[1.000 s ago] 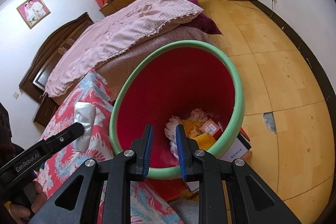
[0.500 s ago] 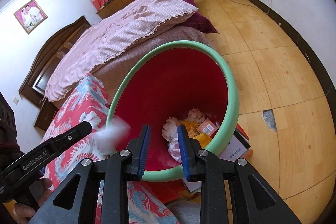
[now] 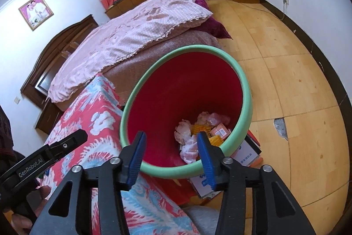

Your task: Collect trash

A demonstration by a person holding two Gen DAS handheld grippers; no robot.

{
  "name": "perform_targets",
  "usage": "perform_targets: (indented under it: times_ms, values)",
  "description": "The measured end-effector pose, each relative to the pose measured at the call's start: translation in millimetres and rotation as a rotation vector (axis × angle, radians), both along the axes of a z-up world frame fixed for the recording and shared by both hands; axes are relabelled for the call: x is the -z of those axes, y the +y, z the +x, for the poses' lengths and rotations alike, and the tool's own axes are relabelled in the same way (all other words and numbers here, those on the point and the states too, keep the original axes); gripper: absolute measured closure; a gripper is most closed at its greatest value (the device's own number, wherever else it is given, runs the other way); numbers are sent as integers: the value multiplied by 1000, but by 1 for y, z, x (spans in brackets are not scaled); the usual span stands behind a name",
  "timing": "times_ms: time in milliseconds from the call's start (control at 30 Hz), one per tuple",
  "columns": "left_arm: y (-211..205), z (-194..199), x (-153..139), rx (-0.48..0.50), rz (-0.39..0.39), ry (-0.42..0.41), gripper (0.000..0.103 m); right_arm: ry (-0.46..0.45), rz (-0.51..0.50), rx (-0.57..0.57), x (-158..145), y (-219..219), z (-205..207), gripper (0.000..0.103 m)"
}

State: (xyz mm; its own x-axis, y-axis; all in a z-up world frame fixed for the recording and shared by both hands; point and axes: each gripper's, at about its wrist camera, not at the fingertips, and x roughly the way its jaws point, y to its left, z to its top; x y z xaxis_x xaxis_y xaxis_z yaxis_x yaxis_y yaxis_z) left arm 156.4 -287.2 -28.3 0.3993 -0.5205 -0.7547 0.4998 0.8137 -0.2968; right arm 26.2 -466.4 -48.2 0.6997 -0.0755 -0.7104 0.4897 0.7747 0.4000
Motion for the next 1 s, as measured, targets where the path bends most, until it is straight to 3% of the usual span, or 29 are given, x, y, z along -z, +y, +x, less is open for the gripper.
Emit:
perform_targets:
  times_ms: [300,400,1000]
  values:
    - [48,-14,-14,-98,13,-40,51,-16,-64,-53,-20,38,-6,46]
    - [68,-21,-17,-131,14,-51,51,-25,-90,-72,-27,53,-8,32]
    - [156,-62,-43,-303,66,-156,46,-111,-190,-183,-53,131,-33,26]
